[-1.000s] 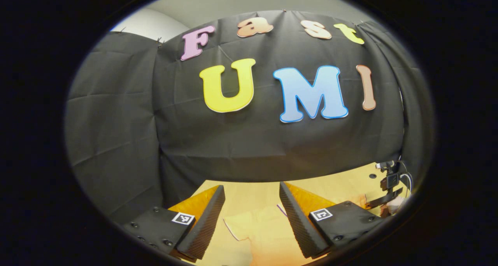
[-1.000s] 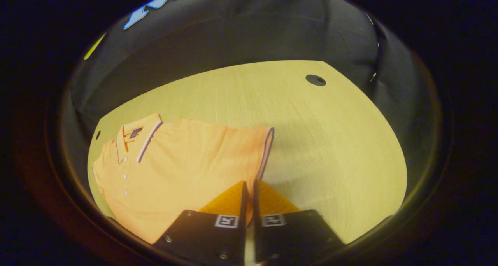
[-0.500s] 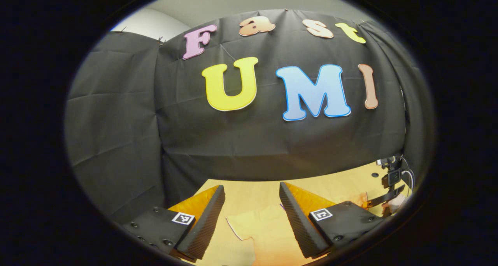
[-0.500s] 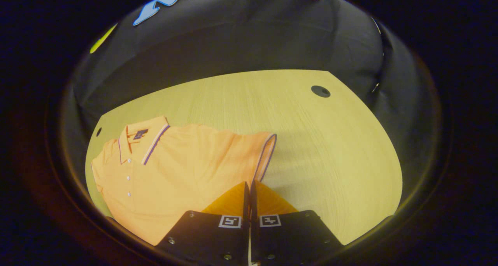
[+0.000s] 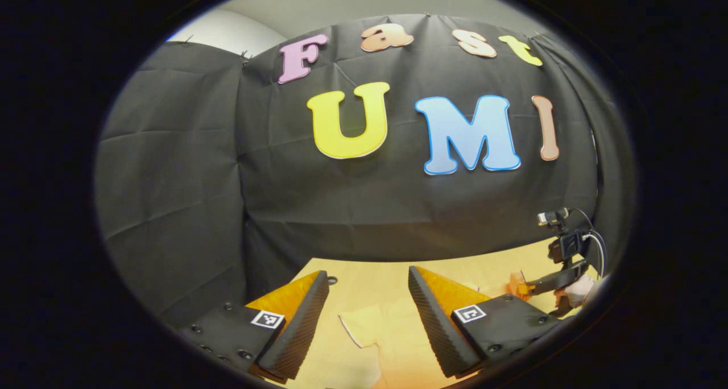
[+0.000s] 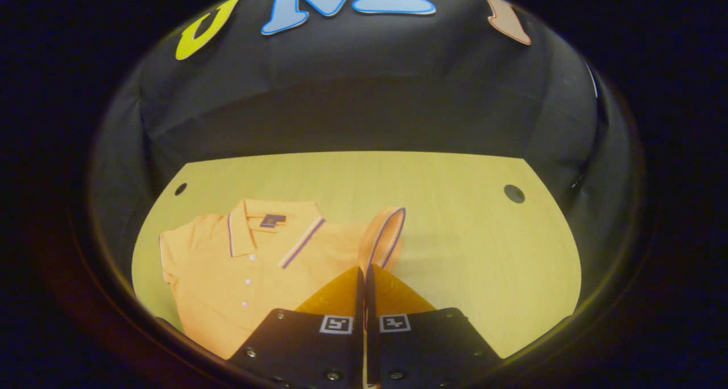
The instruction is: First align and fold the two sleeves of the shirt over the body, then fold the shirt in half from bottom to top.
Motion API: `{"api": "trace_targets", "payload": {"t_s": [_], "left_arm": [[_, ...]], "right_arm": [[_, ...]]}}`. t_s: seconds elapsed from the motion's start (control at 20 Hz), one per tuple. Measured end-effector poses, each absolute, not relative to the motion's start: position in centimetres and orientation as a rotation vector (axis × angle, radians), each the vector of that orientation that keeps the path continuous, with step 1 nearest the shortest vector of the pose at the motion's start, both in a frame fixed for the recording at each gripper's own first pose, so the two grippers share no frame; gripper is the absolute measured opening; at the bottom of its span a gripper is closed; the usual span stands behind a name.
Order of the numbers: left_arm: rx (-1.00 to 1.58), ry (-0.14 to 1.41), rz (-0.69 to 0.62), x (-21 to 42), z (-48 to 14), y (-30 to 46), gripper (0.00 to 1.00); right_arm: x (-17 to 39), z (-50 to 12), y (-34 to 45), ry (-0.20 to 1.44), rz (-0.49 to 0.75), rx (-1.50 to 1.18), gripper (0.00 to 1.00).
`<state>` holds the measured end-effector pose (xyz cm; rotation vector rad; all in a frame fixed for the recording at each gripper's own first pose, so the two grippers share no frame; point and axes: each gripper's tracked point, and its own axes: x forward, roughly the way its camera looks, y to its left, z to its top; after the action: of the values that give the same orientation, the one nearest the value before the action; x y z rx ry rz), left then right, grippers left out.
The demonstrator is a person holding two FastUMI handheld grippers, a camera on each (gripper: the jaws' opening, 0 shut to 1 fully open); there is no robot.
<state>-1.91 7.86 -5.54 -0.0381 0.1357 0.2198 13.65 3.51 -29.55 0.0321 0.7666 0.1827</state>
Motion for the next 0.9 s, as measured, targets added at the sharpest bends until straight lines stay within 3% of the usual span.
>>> {"api": "trace_targets", "payload": {"t_s": [0.3, 0.55, 0.75, 0.8, 0.9], "left_arm": [[-0.047, 0.149, 0.267, -3.4, -6.5, 10.1, 0.98], [-0.049, 0.165, 0.299, -4.4, -7.2, 11.7, 0.98], [-0.066, 0.186, 0.307, -4.6, -8.5, 12.3, 0.99], [-0.072, 0.192, 0.306, -4.4, -9.0, 12.3, 0.99], [-0.081, 0.206, 0.294, -3.9, -9.9, 12.2, 0.99]], "right_arm": [[12.9, -28.2, 10.4, 0.74, 0.314, -0.013, 0.02], [11.8, -29.6, 13.0, 0.781, 0.353, -0.047, 0.02], [11.5, -29.6, 13.6, 0.793, 0.371, -0.021, 0.16], [11.6, -29.5, 13.3, 0.792, 0.362, -0.026, 0.35], [11.5, -29.4, 12.9, 0.794, 0.353, -0.027, 0.36]]}}
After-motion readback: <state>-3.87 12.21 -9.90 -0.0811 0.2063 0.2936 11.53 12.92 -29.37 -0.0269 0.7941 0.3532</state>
